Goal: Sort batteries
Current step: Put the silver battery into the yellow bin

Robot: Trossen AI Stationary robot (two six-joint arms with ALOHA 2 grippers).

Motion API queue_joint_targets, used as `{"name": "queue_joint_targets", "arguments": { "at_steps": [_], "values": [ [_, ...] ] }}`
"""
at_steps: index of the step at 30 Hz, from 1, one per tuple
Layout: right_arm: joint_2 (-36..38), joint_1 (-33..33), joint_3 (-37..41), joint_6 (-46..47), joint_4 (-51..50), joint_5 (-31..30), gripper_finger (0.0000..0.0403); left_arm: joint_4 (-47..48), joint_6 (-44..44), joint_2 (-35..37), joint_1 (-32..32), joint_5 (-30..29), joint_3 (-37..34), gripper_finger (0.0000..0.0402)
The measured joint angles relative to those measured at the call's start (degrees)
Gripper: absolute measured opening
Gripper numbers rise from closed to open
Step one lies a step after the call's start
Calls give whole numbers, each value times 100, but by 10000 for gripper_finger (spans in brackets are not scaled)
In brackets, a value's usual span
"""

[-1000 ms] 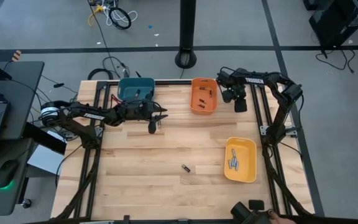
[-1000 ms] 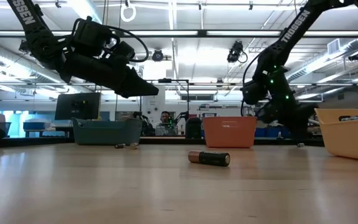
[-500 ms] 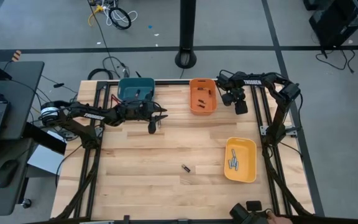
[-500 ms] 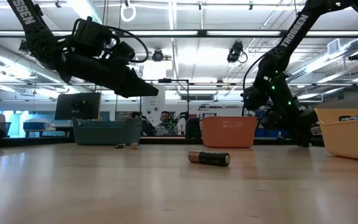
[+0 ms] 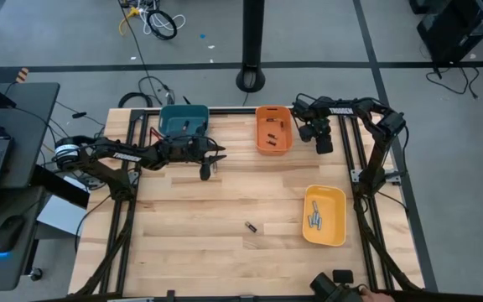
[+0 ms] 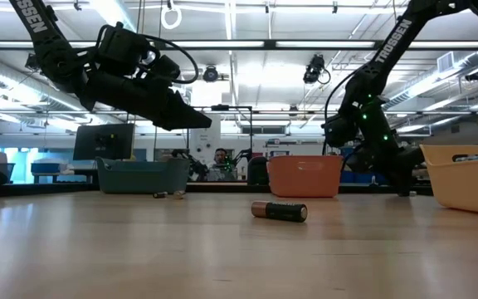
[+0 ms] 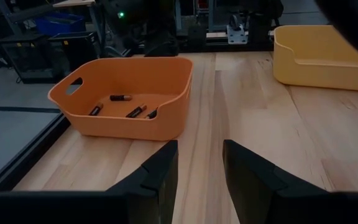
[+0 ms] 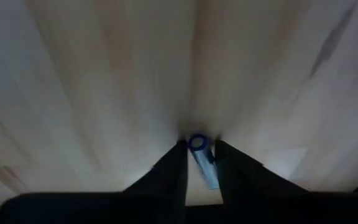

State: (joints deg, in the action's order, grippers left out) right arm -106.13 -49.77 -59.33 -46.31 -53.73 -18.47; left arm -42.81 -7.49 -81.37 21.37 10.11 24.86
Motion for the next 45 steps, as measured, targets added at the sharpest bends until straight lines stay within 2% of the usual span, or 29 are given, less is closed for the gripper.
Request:
{"name": "queue_joint_targets", "arguments": {
  "at_steps": [5,11,16,29,37,45],
  "values": [
    [4,-23,-11,9,4,29,34,9,0,1,0,0,0,135],
    [-10,-25,-96,72,-3,40,32,13,0,1,0,0,0,135],
    [-31,-28,-430,332,-147,429,34,15,0,-1,0,0,0,135],
    [88,154,-934,674,-704,691,5,55,2,1,1,0,0,135],
    [144,95,-824,1214,-833,932,53,54,2,0,0,-1,0,135],
    [144,-68,-514,1229,-107,932,98,57,7,-1,0,0,0,135]
  ]
}}
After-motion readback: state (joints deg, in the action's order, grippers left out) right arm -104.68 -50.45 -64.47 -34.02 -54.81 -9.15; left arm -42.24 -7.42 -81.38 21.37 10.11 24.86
